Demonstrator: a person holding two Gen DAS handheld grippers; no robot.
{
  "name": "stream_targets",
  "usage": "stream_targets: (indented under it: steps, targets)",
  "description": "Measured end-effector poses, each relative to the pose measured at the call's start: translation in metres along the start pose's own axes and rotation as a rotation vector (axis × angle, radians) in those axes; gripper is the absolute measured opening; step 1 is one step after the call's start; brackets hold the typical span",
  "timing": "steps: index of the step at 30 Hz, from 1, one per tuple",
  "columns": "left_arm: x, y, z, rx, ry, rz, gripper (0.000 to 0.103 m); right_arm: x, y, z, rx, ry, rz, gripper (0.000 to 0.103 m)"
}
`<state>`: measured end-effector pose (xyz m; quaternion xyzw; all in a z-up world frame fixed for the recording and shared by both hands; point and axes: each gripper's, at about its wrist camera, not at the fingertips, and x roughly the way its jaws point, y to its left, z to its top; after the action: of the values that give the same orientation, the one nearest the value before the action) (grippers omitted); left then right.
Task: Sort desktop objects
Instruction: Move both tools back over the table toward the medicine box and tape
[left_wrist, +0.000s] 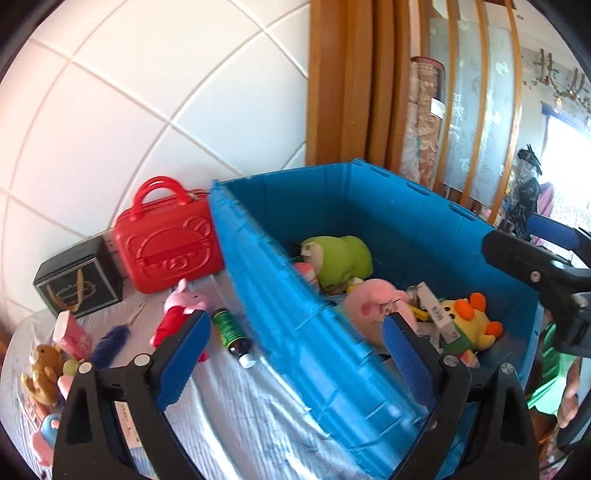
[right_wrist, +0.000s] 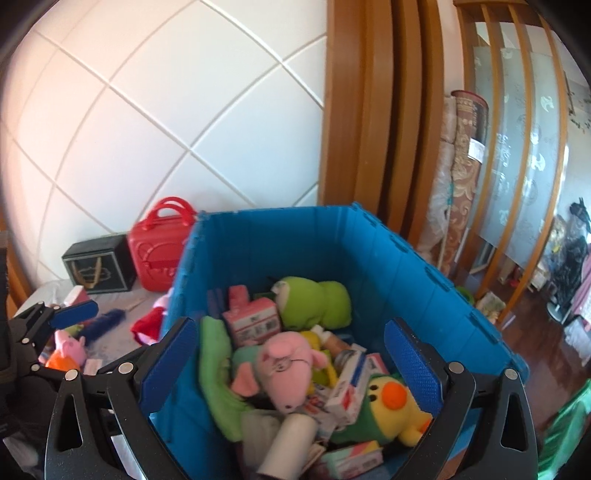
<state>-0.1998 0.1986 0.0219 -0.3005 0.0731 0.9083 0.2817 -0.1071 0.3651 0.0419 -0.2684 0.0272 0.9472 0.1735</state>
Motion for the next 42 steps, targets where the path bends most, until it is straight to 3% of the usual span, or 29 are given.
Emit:
stream_targets:
  steps: [9, 19, 28, 34, 42]
  targets:
    - [-0.02, 0.102, -0.063, -0.133, 0.059, 0.146, 0.095, -0.001, 0.104, -0.011, -0.119, 0.003, 0.165, 0.103]
    - [-0.013, 0.217, -0.148, -0.301, 0.23, 0.301, 0.095, 0.055, 0.215, -0.054, -0.222, 0.162, 0.363, 0.103]
    - [0.037, 0.253, -0.206, -0.39, 0.4, 0.285, 0.095, 0.139, 0.246, -0.115, -0.246, 0.353, 0.354, 0.103]
    - [0.086, 0.26, -0.215, -0.404, 0.473, 0.231, 0.095, 0.197, 0.248, -0.142, -0.226, 0.462, 0.359, 0.103]
    - [0.147, 0.295, -0.223, -0.433, 0.563, 0.265, 0.095, 0.264, 0.259, -0.158, -0.206, 0.561, 0.358, 0.103]
